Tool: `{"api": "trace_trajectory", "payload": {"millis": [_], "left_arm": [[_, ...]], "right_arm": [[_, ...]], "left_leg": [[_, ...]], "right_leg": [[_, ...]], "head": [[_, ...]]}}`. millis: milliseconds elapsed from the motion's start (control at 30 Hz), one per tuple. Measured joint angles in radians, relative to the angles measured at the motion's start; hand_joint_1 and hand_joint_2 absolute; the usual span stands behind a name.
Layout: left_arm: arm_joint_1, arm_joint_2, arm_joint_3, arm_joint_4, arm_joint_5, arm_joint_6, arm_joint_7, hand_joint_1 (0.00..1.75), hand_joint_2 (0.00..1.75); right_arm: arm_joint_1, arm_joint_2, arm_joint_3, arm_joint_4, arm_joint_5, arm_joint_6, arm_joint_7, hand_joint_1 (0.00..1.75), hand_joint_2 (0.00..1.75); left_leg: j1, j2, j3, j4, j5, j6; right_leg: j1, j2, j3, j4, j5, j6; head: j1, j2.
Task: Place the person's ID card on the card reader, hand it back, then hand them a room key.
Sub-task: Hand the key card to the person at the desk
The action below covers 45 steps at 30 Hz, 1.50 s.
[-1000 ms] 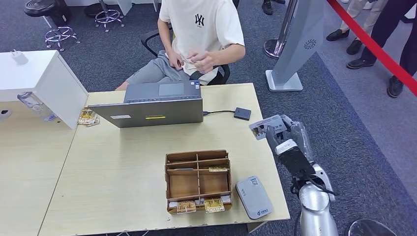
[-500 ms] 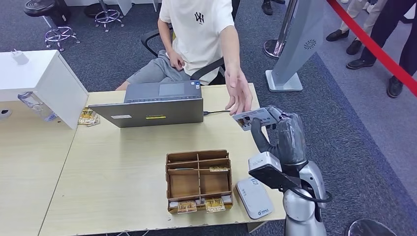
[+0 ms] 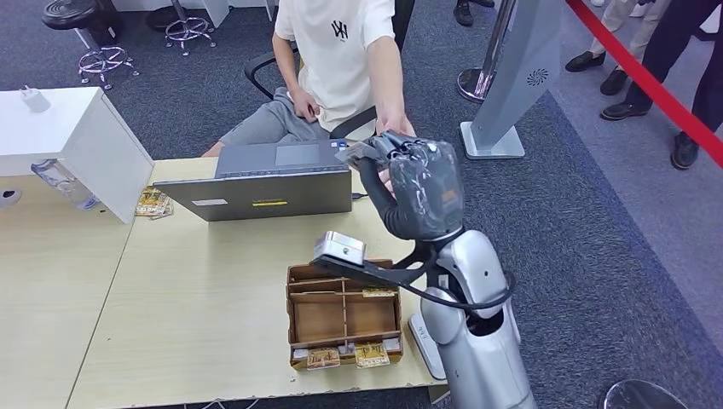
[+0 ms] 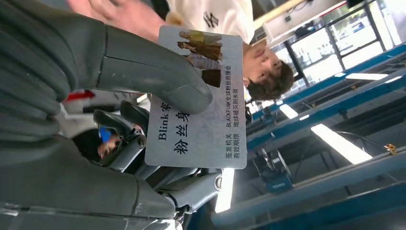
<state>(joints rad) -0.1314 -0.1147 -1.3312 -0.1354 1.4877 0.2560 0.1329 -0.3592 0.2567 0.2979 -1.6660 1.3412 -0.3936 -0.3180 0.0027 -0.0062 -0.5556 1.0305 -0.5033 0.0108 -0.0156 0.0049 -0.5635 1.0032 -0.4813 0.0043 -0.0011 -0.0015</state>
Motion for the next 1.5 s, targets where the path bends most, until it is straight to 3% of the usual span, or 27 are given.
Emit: {"api": "trace_trajectory", "payload": {"millis": [200, 433, 533, 567, 667, 867, 1100, 1267, 1500], "left_arm": [[-0.001, 0.005, -0.039, 0.000, -0.007, -0.008, 0.001, 0.00, 0.00], [-0.004, 0.007, -0.068, 0.000, 0.000, -0.016, -0.002, 0.00, 0.00], [-0.004, 0.009, -0.079, 0.000, 0.005, -0.016, -0.006, 0.00, 0.00], [-0.004, 0.010, -0.082, 0.000, 0.006, -0.016, -0.006, 0.00, 0.00], [-0.004, 0.011, -0.090, 0.000, 0.009, -0.016, -0.008, 0.00, 0.00], [-0.004, 0.013, -0.100, 0.000, 0.011, -0.016, -0.008, 0.00, 0.00], [-0.004, 0.014, -0.109, 0.000, 0.012, -0.016, -0.008, 0.00, 0.00], [-0.004, 0.013, -0.114, 0.000, 0.013, -0.015, -0.008, 0.00, 0.00], [-0.005, 0.012, -0.115, 0.000, 0.016, -0.007, -0.008, 0.00, 0.00]], "right_arm": [[-0.116, 0.000, 0.042, 0.179, 0.124, -0.073, 0.052, 1.75, 1.75], [-0.174, -0.004, 0.069, 0.336, 0.209, -0.121, 0.114, 1.75, 1.75], [-0.190, -0.015, 0.083, 0.395, 0.212, -0.148, 0.158, 1.40, 1.75], [-0.194, -0.021, 0.091, 0.412, 0.212, -0.155, 0.176, 0.97, 1.75], [-0.202, -0.039, 0.113, 0.456, 0.212, -0.166, 0.219, 0.00, 1.75], [-0.209, -0.067, 0.142, 0.512, 0.212, -0.175, 0.277, 0.00, 1.75], [-0.209, -0.083, 0.152, 0.528, 0.212, -0.189, 0.280, 0.00, 1.75], [-0.181, -0.086, 0.140, 0.483, 0.212, -0.189, 0.251, 0.00, 1.75], [-0.075, -0.076, 0.086, 0.305, 0.165, -0.175, 0.152, 0.00, 1.75]], "left_leg": [[0.000, 0.000, 0.000, 0.000, 0.000, 0.000], [0.000, -0.001, 0.000, 0.000, 0.000, 0.000], [0.000, -0.001, 0.000, 0.000, 0.000, 0.000], [0.000, -0.001, 0.000, 0.000, 0.000, 0.000], [0.000, -0.001, 0.000, 0.000, 0.000, 0.000], [0.000, -0.001, 0.000, 0.000, 0.000, 0.000], [0.000, -0.001, 0.000, 0.000, 0.000, 0.000], [0.000, -0.001, 0.000, 0.000, 0.000, 0.000], [0.000, -0.001, 0.000, 0.000, -0.001, 0.000]], "right_leg": [[0.000, 0.000, 0.000, 0.000, 0.000, 0.000], [0.000, 0.000, 0.000, 0.000, 0.000, 0.000], [0.000, 0.000, 0.000, 0.000, 0.000, 0.000], [0.000, 0.000, 0.000, 0.000, 0.000, 0.000], [0.000, 0.000, 0.000, 0.000, 0.000, 0.000], [0.000, 0.000, 0.000, 0.000, 0.000, 0.000], [0.000, 0.000, -0.001, 0.000, 0.000, 0.000], [0.000, 0.000, -0.001, 0.000, 0.000, 0.000], [0.000, 0.000, -0.001, 0.000, 0.000, 0.000]], "head": [[0.000, 0.000], [0.000, 0.000], [0.000, 0.000], [0.000, 0.000], [0.000, 0.000], [0.000, 0.000], [0.000, 0.000], [0.000, 0.000], [0.000, 0.000]]}}
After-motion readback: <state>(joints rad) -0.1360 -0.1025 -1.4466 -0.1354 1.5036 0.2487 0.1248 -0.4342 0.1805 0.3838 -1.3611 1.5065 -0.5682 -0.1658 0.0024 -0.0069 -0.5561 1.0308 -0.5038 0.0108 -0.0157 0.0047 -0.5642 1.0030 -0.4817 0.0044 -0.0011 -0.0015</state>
